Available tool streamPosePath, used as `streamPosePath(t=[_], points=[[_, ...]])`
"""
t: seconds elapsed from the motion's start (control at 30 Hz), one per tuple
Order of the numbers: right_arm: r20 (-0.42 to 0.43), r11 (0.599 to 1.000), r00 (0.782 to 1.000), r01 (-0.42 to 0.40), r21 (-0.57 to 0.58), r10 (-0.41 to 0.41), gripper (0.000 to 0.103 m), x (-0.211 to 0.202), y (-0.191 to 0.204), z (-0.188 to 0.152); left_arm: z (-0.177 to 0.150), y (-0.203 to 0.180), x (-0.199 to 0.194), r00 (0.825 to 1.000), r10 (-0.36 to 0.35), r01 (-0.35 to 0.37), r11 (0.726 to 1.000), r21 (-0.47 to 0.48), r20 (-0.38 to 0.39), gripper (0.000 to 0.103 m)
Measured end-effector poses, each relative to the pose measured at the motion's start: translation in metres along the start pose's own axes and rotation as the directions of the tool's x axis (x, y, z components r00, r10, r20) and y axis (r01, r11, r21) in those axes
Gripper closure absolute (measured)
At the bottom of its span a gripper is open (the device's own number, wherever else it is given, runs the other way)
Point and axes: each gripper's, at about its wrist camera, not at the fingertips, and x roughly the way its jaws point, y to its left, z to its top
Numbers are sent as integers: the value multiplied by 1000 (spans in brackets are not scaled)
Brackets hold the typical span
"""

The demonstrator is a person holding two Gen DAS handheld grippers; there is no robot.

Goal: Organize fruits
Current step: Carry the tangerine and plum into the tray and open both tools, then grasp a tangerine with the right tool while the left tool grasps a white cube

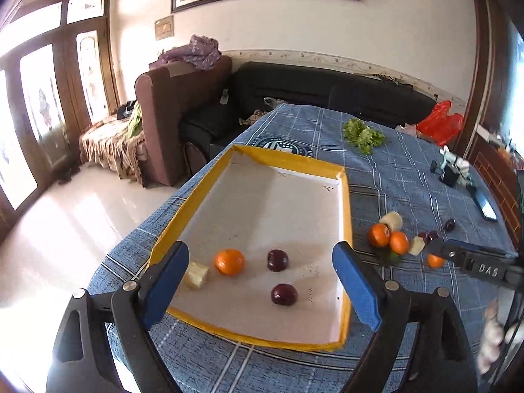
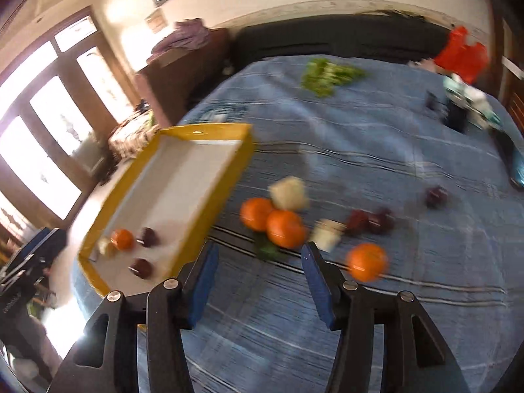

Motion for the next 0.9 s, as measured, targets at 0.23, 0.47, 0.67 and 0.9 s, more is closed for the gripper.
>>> streamPosePath(t=[0.23,0.47,0.67,0.9], points=[[40,981,981,191,23,-191,25,-35,-55,3,-8,-31,-14,998,38,-42,995,91,40,14],[182,920,902,387,55,-390,13,-66,-66,-2,-10,-48,-18,998,18,-26,991,134,60,14],[213,902,877,427,64,-431,13,-64,-64,-3,-15,-57,-9,999,6,-11,988,154,35,14],[215,892,868,449,50,-449,13,-55,-67,-3,-15,-61,-4,1000,0,-4,989,146,28,14]])
